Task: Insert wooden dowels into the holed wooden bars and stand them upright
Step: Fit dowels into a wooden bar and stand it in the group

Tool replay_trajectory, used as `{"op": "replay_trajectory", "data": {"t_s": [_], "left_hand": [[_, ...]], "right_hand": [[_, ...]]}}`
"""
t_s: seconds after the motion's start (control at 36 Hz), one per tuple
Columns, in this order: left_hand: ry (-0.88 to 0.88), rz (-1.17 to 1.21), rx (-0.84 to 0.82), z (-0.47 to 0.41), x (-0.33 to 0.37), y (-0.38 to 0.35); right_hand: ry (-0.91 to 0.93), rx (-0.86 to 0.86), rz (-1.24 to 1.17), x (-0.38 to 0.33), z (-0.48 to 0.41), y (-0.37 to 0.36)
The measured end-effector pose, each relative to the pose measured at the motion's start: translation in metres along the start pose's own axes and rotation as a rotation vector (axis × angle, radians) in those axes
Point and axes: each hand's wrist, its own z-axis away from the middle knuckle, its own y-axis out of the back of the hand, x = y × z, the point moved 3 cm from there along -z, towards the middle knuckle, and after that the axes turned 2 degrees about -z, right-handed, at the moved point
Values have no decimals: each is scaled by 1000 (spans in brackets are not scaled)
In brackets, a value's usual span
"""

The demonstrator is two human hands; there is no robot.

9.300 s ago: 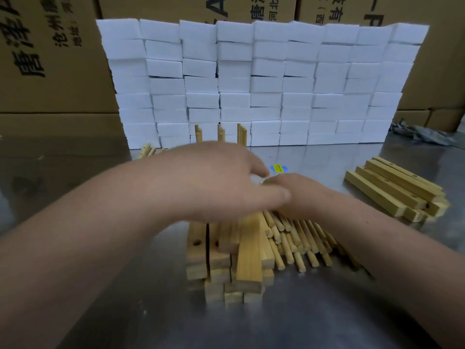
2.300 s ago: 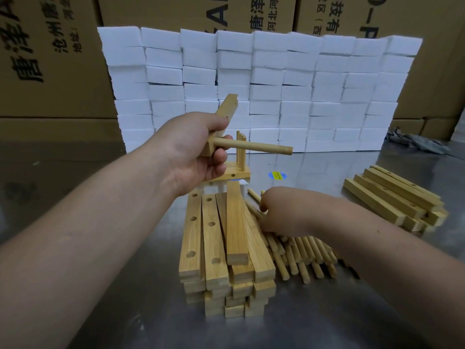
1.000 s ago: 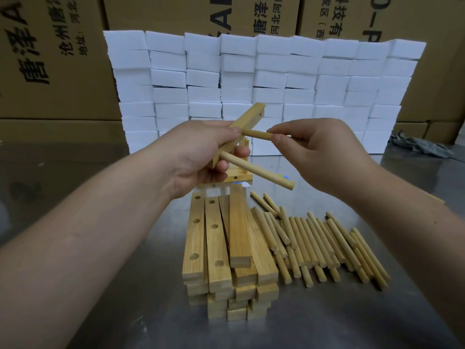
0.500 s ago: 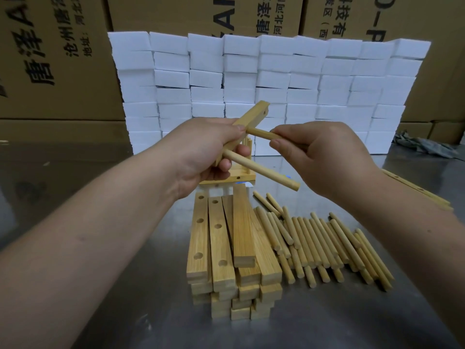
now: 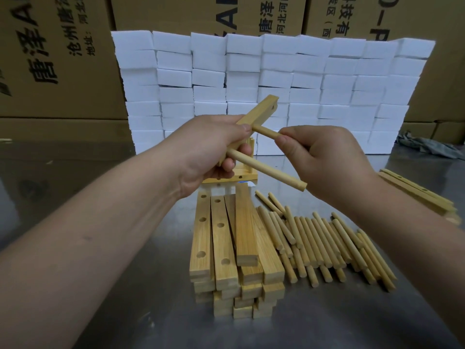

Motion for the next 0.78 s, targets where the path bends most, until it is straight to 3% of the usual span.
{"op": "replay_trajectory", "data": {"t_s": [0.25, 0.53, 0.78], "left_hand": [[-40, -86, -11, 2, 4, 3], [-80, -150, 3, 3, 7, 3], [-66, -101, 51, 2, 5, -3]], "right_hand": [[-132, 1, -308, 0, -1, -2], [-525, -101, -712, 3, -3, -6], [-539, -188, -786, 4, -9, 2]]}}
